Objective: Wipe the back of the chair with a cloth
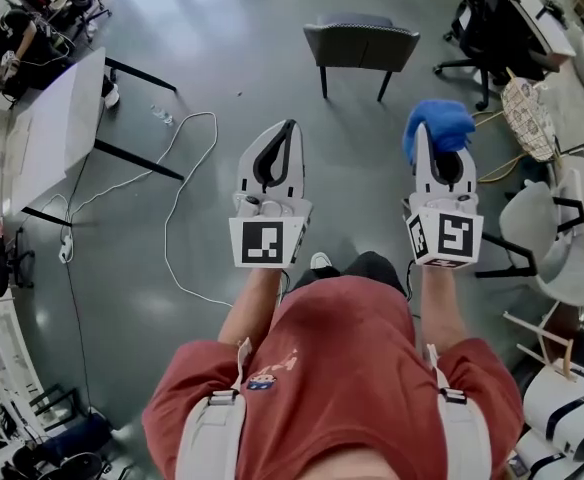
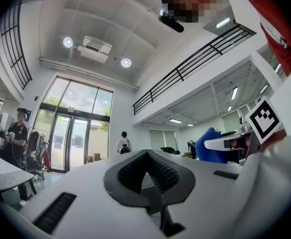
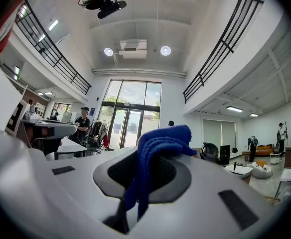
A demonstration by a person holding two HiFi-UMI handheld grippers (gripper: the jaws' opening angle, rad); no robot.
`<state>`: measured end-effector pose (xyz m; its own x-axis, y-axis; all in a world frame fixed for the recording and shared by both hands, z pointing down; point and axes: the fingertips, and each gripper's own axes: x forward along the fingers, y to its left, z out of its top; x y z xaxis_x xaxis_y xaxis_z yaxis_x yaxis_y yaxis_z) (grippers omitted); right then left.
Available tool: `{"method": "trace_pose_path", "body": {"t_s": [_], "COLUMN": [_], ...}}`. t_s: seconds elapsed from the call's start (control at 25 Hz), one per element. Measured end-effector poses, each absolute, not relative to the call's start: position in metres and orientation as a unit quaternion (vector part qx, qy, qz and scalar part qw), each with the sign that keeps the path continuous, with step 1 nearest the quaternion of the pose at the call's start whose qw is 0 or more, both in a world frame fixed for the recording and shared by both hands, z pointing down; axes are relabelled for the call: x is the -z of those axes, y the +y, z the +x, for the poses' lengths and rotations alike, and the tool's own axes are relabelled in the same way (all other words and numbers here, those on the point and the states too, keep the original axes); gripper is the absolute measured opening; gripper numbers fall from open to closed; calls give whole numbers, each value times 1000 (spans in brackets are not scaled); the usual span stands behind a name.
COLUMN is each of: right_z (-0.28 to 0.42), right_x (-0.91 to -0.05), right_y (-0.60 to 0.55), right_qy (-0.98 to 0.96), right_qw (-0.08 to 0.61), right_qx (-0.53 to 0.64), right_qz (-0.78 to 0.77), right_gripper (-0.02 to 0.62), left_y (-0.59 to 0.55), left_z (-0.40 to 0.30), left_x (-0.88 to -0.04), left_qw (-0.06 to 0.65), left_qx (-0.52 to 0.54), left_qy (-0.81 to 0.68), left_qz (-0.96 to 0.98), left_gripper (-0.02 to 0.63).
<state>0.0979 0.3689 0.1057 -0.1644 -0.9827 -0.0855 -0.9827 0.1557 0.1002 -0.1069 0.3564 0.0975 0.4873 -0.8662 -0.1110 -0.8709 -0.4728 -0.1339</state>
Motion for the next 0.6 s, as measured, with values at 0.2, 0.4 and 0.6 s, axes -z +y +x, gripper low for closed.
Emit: {"method": "trace_pose_path", "body": {"t_s": [0.2, 0.4, 0.6], "right_z": [90, 107, 130], "right_x": [-111, -121, -128], "right_y": [350, 315, 259], "right_qy": [756, 750, 752], "right_qw": [-9, -8, -7], "right_qx": [-58, -55, -41], "right_qz": [-652, -659, -658], "right_gripper": [58, 60, 59], "left_y": [333, 294, 242], "left_z": [-115, -108, -81], "left_x": [-90, -104, -106], "left_qw": [85, 81, 82], "left_qx": [-50, -26, -15], "left_qy": [505, 508, 507], "left_qz": [-857, -857, -858], "left_gripper": [11, 11, 11]}}
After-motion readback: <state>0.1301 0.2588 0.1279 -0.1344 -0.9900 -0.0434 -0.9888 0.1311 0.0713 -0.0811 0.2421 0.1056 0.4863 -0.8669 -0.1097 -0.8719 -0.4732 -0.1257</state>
